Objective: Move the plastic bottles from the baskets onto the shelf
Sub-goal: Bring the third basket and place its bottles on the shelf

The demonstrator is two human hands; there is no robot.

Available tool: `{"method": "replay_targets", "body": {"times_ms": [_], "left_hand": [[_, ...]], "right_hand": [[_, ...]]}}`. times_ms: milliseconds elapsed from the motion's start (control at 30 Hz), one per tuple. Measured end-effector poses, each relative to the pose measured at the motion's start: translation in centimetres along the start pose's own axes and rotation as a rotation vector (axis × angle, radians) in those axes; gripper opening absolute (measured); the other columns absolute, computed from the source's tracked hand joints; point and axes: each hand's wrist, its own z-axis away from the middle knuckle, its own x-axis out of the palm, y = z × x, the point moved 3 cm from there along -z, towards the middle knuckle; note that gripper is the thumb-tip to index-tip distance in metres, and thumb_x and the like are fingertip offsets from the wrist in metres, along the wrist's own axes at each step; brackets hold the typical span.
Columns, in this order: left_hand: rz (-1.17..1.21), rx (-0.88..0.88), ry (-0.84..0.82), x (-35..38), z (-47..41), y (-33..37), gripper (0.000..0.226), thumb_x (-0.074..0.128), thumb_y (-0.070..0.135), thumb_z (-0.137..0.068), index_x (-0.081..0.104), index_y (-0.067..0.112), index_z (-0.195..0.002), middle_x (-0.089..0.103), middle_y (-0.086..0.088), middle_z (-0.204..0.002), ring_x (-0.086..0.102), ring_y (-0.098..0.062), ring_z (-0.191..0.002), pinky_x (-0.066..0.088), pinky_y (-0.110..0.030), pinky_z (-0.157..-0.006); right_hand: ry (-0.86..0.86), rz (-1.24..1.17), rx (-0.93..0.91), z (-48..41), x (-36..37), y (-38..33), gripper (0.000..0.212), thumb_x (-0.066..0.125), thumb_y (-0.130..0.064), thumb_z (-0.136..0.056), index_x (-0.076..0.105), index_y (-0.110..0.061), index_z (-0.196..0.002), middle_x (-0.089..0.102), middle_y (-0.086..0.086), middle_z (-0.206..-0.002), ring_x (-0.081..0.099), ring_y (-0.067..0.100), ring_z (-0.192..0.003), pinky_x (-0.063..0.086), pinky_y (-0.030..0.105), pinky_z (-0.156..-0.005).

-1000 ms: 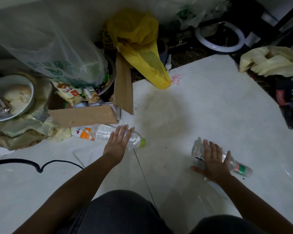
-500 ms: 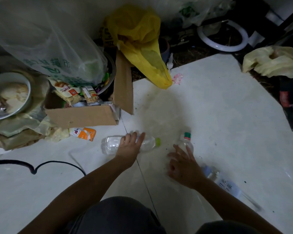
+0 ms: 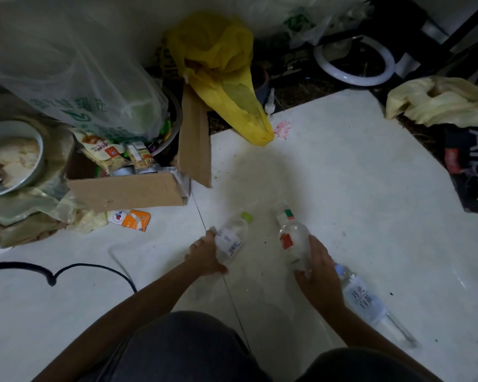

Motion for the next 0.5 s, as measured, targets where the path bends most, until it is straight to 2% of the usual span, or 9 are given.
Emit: {"method": "replay_targets", "body": {"times_ms": [67, 133, 167, 233, 300, 333, 400, 500], "left_hand": [[0.027, -0.022, 0.014, 0.0, 0.2, 0.2, 0.109, 0.089, 0.031, -0.062, 0.02, 0.013, -0.145, 0.045, -0.011, -0.138, 0.042, -0.032, -0.13, 0.038, -0.047, -0.107], [0.042, -0.049, 0.02, 0.0, 0.4, 0.2, 0.103, 0.088, 0.031, -0.063, 0.024, 0.01, -0.142, 0.046, -0.011, -0.136, 0.044, -0.031, -0.128, 0.04, -0.044, -0.106], [0.05, -0.061, 0.022, 0.0, 0.4, 0.2, 0.101, 0.088, 0.031, -0.064, 0.025, 0.009, -0.14, 0.046, -0.011, -0.135, 0.045, -0.03, -0.127, 0.04, -0.042, -0.106], [0.095, -0.07, 0.001, -0.1, 0.6, 0.3, 0.099, 0.087, 0.028, -0.066, 0.025, 0.008, -0.141, 0.047, -0.011, -0.136, 0.046, -0.03, -0.127, 0.041, -0.04, -0.105], [0.165, -0.065, -0.03, -0.1, 0.6, 0.3, 0.101, 0.087, 0.024, -0.066, 0.024, 0.008, -0.142, 0.047, -0.011, -0.137, 0.047, -0.029, -0.127, 0.042, -0.04, -0.105], [0.192, -0.068, -0.043, -0.1, 0.7, 0.2, 0.102, 0.088, 0.023, -0.065, 0.024, 0.008, -0.143, 0.047, -0.011, -0.138, 0.047, -0.029, -0.127, 0.042, -0.04, -0.105], [0.225, -0.078, -0.053, -0.2, 0.9, 0.1, 0.1, 0.088, 0.023, -0.064, 0.028, 0.009, -0.142, 0.049, -0.01, -0.136, 0.049, -0.028, -0.125, 0.043, -0.039, -0.103], [0.28, -0.086, -0.039, -0.3, 1.2, -0.1, 0.093, 0.09, 0.024, -0.061, 0.039, 0.012, -0.138, 0.055, -0.007, -0.13, 0.053, -0.025, -0.12, 0.045, -0.036, -0.099]], "right_hand": [[-0.036, -0.009, 0.068, -0.5, -0.5, 0.4, 0.081, 0.059, -0.04, -0.086, 0.021, -0.008, -0.15, 0.04, 0.017, -0.147, 0.039, 0.038, -0.133, 0.03, 0.052, -0.111], [-0.094, 0.12, 0.125, -1.5, -0.9, 1.1, 0.087, 0.043, -0.053, -0.081, 0.018, -0.007, -0.15, 0.037, 0.016, -0.149, 0.032, 0.038, -0.138, 0.012, 0.047, -0.117], [-0.122, 0.171, 0.182, -1.8, -1.1, 1.5, 0.09, 0.039, -0.06, -0.078, 0.02, -0.008, -0.149, 0.038, 0.016, -0.148, 0.032, 0.036, -0.138, 0.007, 0.045, -0.118], [-0.127, 0.261, 0.248, -2.3, -1.4, 1.8, 0.102, 0.044, -0.075, -0.071, 0.029, -0.006, -0.144, 0.043, 0.015, -0.142, 0.037, 0.033, -0.133, 0.014, 0.044, -0.116], [-0.113, 0.323, 0.269, -2.4, -1.5, 1.2, 0.111, 0.052, -0.083, -0.062, 0.035, -0.004, -0.138, 0.047, 0.016, -0.134, 0.044, 0.033, -0.123, 0.032, 0.042, -0.107], [-0.142, 0.314, 0.322, -2.5, -1.4, 1.0, 0.107, 0.06, -0.079, -0.063, 0.035, -0.004, -0.136, 0.048, 0.016, -0.131, 0.046, 0.031, -0.12, 0.038, 0.04, -0.101], [-0.211, 0.157, 0.47, -2.8, -1.5, 0.4, 0.091, 0.077, -0.059, -0.065, 0.041, -0.006, -0.13, 0.053, 0.013, -0.125, 0.052, 0.028, -0.114, 0.046, 0.035, -0.092], [-0.218, -0.146, 0.601, -3.4, -2.2, 0.7, 0.072, 0.087, -0.036, -0.062, 0.053, -0.009, -0.119, 0.063, 0.01, -0.113, 0.062, 0.028, -0.102, 0.05, 0.032, -0.086]]}}
